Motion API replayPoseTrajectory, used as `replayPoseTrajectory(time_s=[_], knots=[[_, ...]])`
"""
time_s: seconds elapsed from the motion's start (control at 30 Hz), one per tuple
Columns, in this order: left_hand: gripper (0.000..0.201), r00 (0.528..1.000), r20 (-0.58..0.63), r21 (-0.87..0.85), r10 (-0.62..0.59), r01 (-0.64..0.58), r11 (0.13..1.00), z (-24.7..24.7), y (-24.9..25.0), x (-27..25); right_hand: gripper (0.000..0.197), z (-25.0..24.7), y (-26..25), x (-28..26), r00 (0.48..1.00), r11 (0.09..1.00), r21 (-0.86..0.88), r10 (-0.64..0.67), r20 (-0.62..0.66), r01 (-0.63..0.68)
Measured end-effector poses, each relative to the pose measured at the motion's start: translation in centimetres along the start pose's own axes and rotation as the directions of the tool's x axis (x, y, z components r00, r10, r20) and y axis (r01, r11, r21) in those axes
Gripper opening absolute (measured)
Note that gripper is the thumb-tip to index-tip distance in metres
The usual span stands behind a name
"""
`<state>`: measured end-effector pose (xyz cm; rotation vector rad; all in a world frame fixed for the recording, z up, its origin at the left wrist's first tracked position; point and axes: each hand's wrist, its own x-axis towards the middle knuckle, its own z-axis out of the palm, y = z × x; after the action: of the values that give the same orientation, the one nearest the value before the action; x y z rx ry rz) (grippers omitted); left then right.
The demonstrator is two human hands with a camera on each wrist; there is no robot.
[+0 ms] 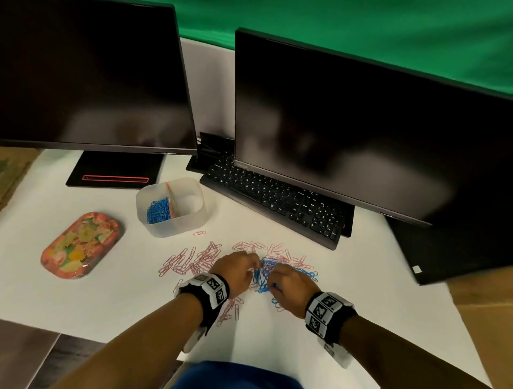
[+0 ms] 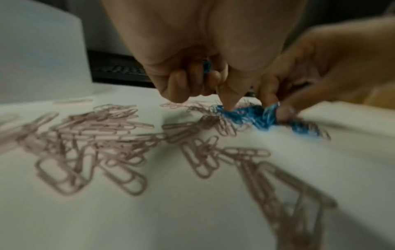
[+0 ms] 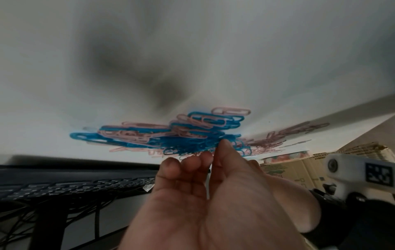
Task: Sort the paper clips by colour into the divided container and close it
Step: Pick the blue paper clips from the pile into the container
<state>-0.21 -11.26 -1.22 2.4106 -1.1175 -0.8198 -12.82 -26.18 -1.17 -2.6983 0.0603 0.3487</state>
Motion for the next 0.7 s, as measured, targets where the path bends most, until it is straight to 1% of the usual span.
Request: replayPoseTrajectory(time_s=[0.03,0.1,0.2,0.33,0.47,0.57,0.63,0.7], knots=[[0.027,0.999,0.017,0.086,0.039,-0.04,0.995,0.2,-0.1,0.0,0.019,-0.1,0.0,0.0,1.0,1.0,0.013,0.001,-0.01,-0.001],[0.025,0.997,0.025,0.163,0.074,-0.077,0.984,0.3,-0.1,0.2,0.018,-0.4,0.1,-0.2,1.0,0.999,0.044,0.012,-0.027,-0.011],[0.017,0.993,0.024,0.231,0.116,-0.119,0.966,0.3,-0.3,0.6,0.016,-0.8,0.3,-0.4,0.997,0.993,0.111,0.048,-0.068,-0.04],[0.011,0.993,0.039,0.247,0.111,-0.118,0.962,0.5,-0.9,0.8,0.014,-1.6,0.8,-0.5,0.985,0.969,0.218,0.139,-0.098,-0.115],[0.005,0.996,0.033,0.124,0.078,-0.082,0.989,0.4,-1.4,0.4,0.011,-2.3,1.4,-0.2,0.959,0.92,0.348,0.244,-0.147,-0.181],[0.007,0.999,-0.002,-0.061,0.034,-0.034,0.998,-0.1,-1.7,0.1,0.007,-2.6,1.7,0.2,0.921,0.841,0.488,0.352,-0.166,-0.233],[0.01,0.999,0.003,-0.206,-0.033,0.033,0.978,-0.5,-1.7,-0.2,0.009,-2.8,1.7,0.4,0.909,0.805,0.544,0.381,-0.17,-0.236],[0.01,0.997,0.0,-0.305,-0.08,0.077,0.949,-0.8,-1.9,-0.4,0.012,-3.1,1.5,0.7,0.904,0.786,0.579,0.387,-0.184,-0.219]])
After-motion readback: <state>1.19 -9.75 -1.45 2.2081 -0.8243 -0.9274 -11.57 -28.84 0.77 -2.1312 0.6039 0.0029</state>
